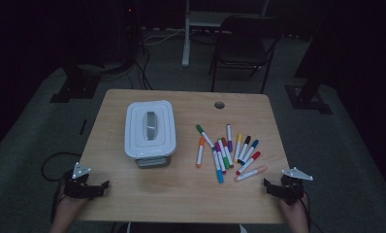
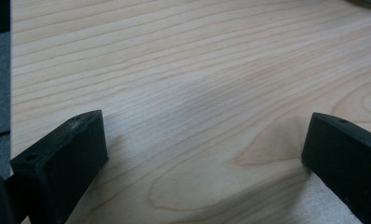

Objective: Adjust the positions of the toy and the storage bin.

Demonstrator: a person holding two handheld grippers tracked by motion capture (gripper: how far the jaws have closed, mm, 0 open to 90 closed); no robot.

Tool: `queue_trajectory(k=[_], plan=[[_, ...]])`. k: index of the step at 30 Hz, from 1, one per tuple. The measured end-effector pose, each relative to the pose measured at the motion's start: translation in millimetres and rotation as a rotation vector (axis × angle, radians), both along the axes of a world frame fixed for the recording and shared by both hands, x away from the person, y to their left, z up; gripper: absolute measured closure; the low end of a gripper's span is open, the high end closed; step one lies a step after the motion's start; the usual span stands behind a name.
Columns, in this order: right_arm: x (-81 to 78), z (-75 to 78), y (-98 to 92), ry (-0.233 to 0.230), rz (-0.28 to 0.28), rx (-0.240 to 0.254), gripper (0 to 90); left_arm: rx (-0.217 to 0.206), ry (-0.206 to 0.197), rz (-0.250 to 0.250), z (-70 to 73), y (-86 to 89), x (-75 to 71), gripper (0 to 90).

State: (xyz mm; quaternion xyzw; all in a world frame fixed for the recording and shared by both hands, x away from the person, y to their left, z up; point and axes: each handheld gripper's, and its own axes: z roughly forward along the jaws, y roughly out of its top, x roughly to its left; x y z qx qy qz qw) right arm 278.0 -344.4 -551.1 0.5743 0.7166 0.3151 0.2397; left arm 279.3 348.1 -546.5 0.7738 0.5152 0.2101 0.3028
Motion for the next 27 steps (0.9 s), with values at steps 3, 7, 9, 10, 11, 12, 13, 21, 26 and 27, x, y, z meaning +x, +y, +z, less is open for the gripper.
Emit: queue_trajectory(k=[3, 7, 9, 10, 11, 12, 13, 21, 26, 27], plan=[[-0.5, 0.3, -1.6, -0.001, 0.009, 0.016, 13.1, 0.0, 0.0, -0.001, 0.0, -0.1, 0.0, 0.6], [-3.2, 0.7, -5.6, -0.007, -0.006, 0.068, 13.4, 0.0, 0.0, 0.0, 0.1, -0.2, 0.1, 0.6], [-4.0, 0.8, -4.9, -0.009, -0.009, 0.061, 13.4, 0.0, 0.0, 0.001, 0.1, -0.4, 0.1, 0.6], [-4.6, 1.0, -4.0, -0.016, -0.011, 0.047, 13.4, 0.0, 0.0, 0.001, 0.1, -0.4, 0.1, 0.6], [-4.6, 1.0, -4.0, -0.016, -0.011, 0.047, 13.4, 0.001, 0.0, 0.003, 0.2, -0.5, 0.2, 0.6], [-7.3, 1.7, -0.8, -0.029, -0.009, 0.052, 13.4, 0.0, 0.001, 0.002, 0.2, -0.6, 0.3, 0.6], [-7.7, 2.2, -0.1, -0.025, 0.014, 0.078, 13.4, 0.002, 0.004, 0.0, 0.5, -0.6, 0.7, 0.6], [-0.3, 26.2, 25.8, -0.106, 0.064, 0.058, 13.5, -0.007, 0.023, -0.036, 4.3, -4.6, 9.1, 0.7], [22.8, 41.0, 55.9, -0.107, 0.158, 0.001, 14.2, -0.007, -0.004, -0.053, 11.1, -7.4, 15.6, 0.7], [29.0, 43.9, 63.0, -0.103, 0.181, -0.007, 14.5, -0.005, -0.009, -0.054, 12.5, -7.7, 17.3, 0.7]])
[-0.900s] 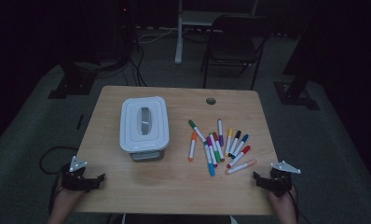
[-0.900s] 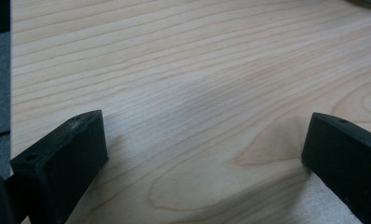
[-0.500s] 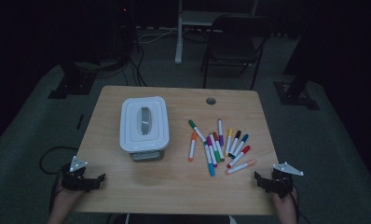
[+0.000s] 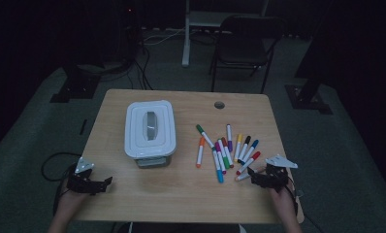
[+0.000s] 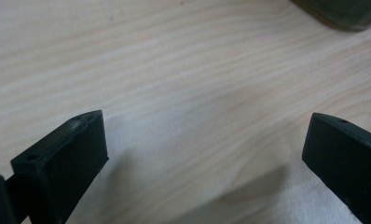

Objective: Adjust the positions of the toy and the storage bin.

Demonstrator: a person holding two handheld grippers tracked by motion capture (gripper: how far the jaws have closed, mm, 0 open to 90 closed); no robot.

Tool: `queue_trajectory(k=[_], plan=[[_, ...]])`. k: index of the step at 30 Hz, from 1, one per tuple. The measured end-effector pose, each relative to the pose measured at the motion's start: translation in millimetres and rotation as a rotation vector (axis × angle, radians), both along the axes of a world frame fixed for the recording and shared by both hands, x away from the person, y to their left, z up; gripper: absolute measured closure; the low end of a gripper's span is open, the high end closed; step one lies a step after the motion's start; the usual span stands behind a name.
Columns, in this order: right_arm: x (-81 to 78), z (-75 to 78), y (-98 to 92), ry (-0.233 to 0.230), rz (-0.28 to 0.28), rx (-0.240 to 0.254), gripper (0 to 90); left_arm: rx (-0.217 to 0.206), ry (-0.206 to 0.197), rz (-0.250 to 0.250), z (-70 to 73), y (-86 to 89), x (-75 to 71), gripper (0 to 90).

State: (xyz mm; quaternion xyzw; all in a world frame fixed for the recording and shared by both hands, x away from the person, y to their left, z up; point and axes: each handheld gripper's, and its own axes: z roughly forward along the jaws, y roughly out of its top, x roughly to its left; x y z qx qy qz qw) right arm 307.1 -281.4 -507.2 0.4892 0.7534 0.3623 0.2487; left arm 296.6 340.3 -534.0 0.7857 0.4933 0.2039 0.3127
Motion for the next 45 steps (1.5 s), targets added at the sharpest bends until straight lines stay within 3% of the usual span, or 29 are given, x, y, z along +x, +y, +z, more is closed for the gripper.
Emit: queue_trajectory(k=[4, 11, 13, 17, 20, 24, 29, 34, 37, 40, 45], plan=[[24.1, 11.0, 30.2, -0.016, 0.063, -0.013, 14.5, -0.014, -0.005, -0.009, 3.5, -1.9, 7.9, 0.7], [67.5, 27.5, 84.4, 0.006, 0.181, -0.07, 14.4, -0.038, 0.0, -0.021, 6.5, -8.4, 25.5, 0.7], [73.8, 28.1, 91.1, 0.014, 0.199, -0.074, 14.4, -0.033, 0.002, -0.023, 6.0, -9.7, 28.2, 0.7], [102.8, 22.1, 120.2, 0.037, 0.245, -0.116, 14.4, -0.03, 0.014, -0.035, 4.6, -13.9, 41.0, 0.7], [115.9, 18.8, 135.3, 0.049, 0.264, -0.115, 14.4, -0.023, 0.008, -0.027, 4.2, -14.0, 49.9, 0.6], [128.1, 17.5, 151.3, 0.054, 0.278, -0.098, 14.5, -0.061, -0.018, -0.011, 5.0, -10.7, 61.5, 0.7], [141.2, 15.9, 169.0, 0.064, 0.273, -0.048, 14.5, -0.085, -0.051, 0.048, 9.7, -9.1, 81.3, 0.7], [152.7, 13.4, 191.3, 0.069, 0.267, -0.017, 14.4, -0.081, -0.073, 0.062, 10.1, -12.2, 101.5, 0.6], [157.7, 11.5, 201.1, 0.066, 0.271, -0.019, 14.4, -0.059, -0.065, 0.067, 7.9, -14.8, 109.3, 0.7], [170.0, 5.7, 220.5, 0.098, 0.283, -0.03, 14.4, -0.046, -0.042, 0.05, 5.2, -21.6, 124.7, 0.6], [187.0, -2.2, 235.8, 0.126, 0.262, -0.019, 14.4, -0.05, -0.033, 0.048, 7.3, -25.9, 137.4, 0.6]])
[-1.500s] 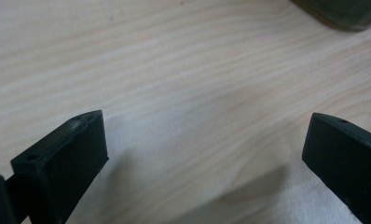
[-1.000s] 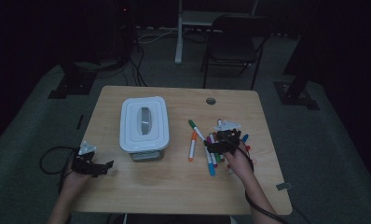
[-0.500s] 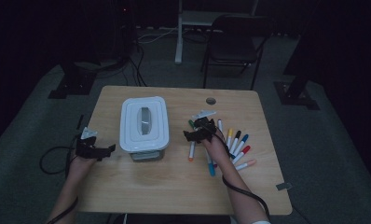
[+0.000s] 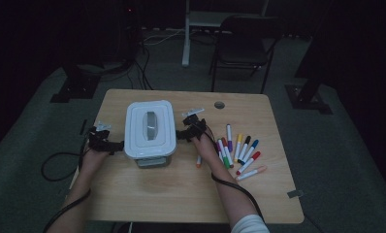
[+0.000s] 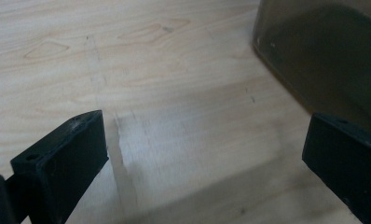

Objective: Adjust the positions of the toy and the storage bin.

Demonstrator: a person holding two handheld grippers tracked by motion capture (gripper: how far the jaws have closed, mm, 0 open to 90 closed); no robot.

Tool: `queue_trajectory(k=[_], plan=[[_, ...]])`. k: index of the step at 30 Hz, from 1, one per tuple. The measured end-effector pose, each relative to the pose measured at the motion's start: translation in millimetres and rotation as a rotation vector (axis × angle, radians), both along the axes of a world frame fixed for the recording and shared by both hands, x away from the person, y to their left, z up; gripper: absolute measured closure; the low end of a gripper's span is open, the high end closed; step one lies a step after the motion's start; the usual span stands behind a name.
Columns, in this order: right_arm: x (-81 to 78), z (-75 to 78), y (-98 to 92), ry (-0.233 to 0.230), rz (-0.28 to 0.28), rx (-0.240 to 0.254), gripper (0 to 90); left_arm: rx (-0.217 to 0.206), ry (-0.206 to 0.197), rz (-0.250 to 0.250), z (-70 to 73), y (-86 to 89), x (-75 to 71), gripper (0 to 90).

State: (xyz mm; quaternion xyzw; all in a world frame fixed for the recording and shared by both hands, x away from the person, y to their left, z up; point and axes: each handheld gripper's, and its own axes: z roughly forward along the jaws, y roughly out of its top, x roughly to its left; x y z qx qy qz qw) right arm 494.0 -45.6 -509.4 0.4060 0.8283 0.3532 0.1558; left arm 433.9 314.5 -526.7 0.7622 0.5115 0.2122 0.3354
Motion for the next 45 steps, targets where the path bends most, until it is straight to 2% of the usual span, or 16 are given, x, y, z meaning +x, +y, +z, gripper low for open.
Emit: queue_trajectory(k=[5, 8, 10, 12, 14, 17, 18, 20, 21, 27, 28, 29, 30, 35, 40, 45], plan=[[13.9, -0.6, 9.3, 0.004, -0.016, -0.005, 14.4, 0.024, 0.015, -0.029, 6.5, -7.3, 9.5, 0.6], [17.5, 3.2, 11.2, 0.01, -0.04, 0.024, 13.2, -0.012, 0.007, -0.034, 9.8, -12.0, 13.2, 0.6], [18.5, 5.8, 13.1, 0.072, -0.019, 0.051, 14.1, -0.014, -0.005, -0.045, 11.4, -17.3, 13.2, 0.7], [16.1, 6.4, 14.7, 0.054, -0.014, 0.019, 15.7, -0.001, -0.017, -0.04, 11.8, -19.5, 12.1, 0.7], [14.7, 5.7, 13.9, 0.054, -0.008, 0.025, 16.2, -0.015, -0.005, -0.034, 11.9, -19.8, 10.7, 0.7], [10.3, 5.8, 13.9, 0.036, 0.018, 0.01, 17.4, 0.002, -0.006, -0.032, 14.0, -24.0, 5.1, 1.1], [9.6, 6.0, 13.3, 0.047, 0.025, 0.012, 18.0, 0.01, -0.005, -0.039, 14.6, -25.4, 2.9, 1.3], [6.6, 6.4, 12.0, 0.037, 0.037, 0.013, 18.9, 0.017, 0.003, -0.045, 15.9, -28.1, -1.8, 1.3], [5.3, 6.7, 10.8, 0.053, 0.047, 0.016, 19.0, 0.024, 0.003, -0.049, 16.5, -29.6, -4.7, 1.3], [-9.4, 6.5, 1.6, 0.039, 0.12, 0.006, 20.0, 0.051, 0.007, -0.088, 19.2, -41.3, -26.9, 1.5], [-9.4, 6.5, 1.6, 0.039, 0.12, 0.006, 20.0, 0.051, 0.007, -0.088, 19.2, -41.3, -26.9, 1.5], [-12.1, 6.8, 0.1, 0.036, 0.132, 0.003, 20.1, 0.054, 0.006, -0.097, 19.3, -44.6, -34.1, 1.5], [-16.2, 7.3, -2.8, 0.034, 0.157, -0.004, 20.9, 0.055, 0.006, -0.1, 19.4, -45.7, -36.8, 1.5], [-29.1, 8.9, -8.0, 0.021, 0.213, -0.026, 21.0, 0.06, 0.001, -0.121, 19.4, -53.4, -54.8, 1.5], [-40.2, 6.8, -17.2, 0.042, 0.232, -0.002, 21.3, 0.072, -0.008, -0.15, 19.7, -63.7, -74.9, 1.5], [-51.5, 5.0, -28.8, 0.05, 0.268, 0.011, 21.4, 0.053, -0.005, -0.18, 18.3, -73.5, -92.4, 1.5]])
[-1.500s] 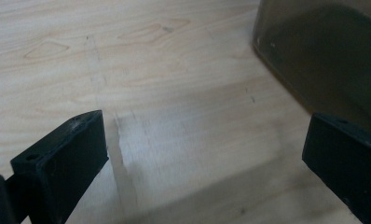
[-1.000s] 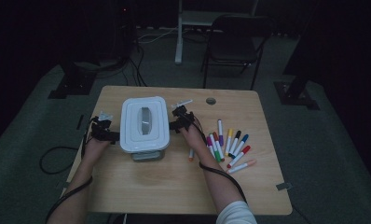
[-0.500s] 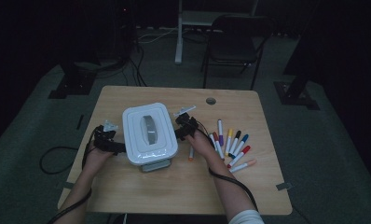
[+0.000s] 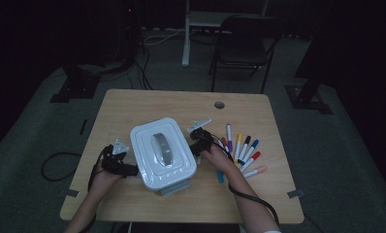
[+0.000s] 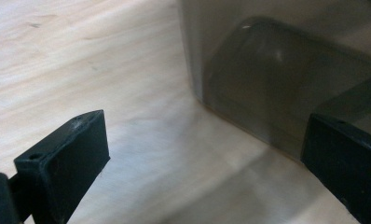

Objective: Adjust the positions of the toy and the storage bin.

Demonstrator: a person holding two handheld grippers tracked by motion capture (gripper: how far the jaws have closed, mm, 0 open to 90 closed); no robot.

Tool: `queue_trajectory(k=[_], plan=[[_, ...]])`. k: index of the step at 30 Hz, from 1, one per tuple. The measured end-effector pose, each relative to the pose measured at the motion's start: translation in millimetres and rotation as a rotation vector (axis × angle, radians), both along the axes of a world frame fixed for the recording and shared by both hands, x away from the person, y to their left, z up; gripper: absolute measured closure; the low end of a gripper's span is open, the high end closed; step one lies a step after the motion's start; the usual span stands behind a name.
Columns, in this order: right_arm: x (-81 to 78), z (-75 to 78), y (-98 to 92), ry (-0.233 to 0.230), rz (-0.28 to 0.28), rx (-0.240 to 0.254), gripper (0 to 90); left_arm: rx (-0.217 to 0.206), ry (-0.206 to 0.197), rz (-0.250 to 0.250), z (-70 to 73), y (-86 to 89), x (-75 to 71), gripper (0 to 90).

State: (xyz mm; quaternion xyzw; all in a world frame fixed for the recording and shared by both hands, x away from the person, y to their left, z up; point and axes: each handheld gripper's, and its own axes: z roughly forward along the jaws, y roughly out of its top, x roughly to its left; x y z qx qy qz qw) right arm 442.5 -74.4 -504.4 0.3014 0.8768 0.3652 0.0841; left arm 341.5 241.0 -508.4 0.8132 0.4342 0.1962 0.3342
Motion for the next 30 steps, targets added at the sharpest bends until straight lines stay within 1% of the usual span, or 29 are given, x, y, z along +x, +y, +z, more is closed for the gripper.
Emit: queue_trajectory(k=[3, 7, 11, 12, 18, 19, 20, 21, 22, 24, 26, 28, 29, 30], plan=[[-6.0, 0.4, -5.8, 0.006, 0.022, -0.004, 21.4, -0.01, 0.003, -0.017, -0.8, -6.0, -10.1, 1.5], [-14.0, 1.2, -13.2, 0.0, 0.05, -0.014, 21.4, -0.015, 0.011, -0.033, -0.8, -13.1, -20.0, 1.5], [-22.1, 1.1, -24.9, -0.006, 0.077, -0.018, 21.4, -0.012, 0.011, -0.07, -0.3, -25.8, -31.3, 1.5], [-24.0, 1.3, -27.9, -0.004, 0.083, -0.02, 21.4, -0.008, 0.012, -0.078, -0.2, -28.7, -33.1, 1.5], [-26.6, 2.9, -45.0, -0.013, 0.126, -0.037, 22.3, -0.028, 0.006, -0.105, -2.0, -45.1, -39.4, 1.4], [-26.6, 2.9, -45.0, -0.013, 0.126, -0.037, 22.3, -0.028, 0.006, -0.105, -2.0, -45.1, -39.4, 1.4], [-26.8, 3.1, -47.0, -0.012, 0.125, -0.037, 22.3, -0.043, 0.013, -0.121, -1.2, -49.6, -41.5, 1.4], [-25.5, 2.7, -52.0, -0.011, 0.122, -0.035, 22.4, -0.052, 0.014, -0.125, -0.9, -51.6, -42.6, 1.4], [-24.6, 2.6, -53.8, -0.01, 0.121, -0.035, 22.4, -0.051, 0.012, -0.13, -0.3, -53.4, -43.7, 1.4], [-22.8, 2.0, -56.8, -0.011, 0.113, -0.019, 22.8, -0.06, 0.018, -0.142, 0.4, -56.2, -45.2, 1.4], [-20.8, 1.5, -60.6, -0.017, 0.099, -0.004, 22.8, -0.078, 0.03, -0.161, 0.4, -58.7, -46.3, 1.4], [-18.1, 0.4, -66.0, -0.029, 0.092, 0.026, 22.1, -0.096, 0.043, -0.18, -1.0, -60.3, -46.5, 1.3], [-17.4, 0.5, -67.9, -0.032, 0.085, 0.03, 19.1, -0.099, 0.046, -0.186, -1.6, -60.0, -46.4, 1.3], [-16.9, 0.9, -69.5, -0.045, 0.086, 0.035, 18.3, -0.104, 0.043, -0.186, -2.0, -59.1, -46.5, 1.3]])
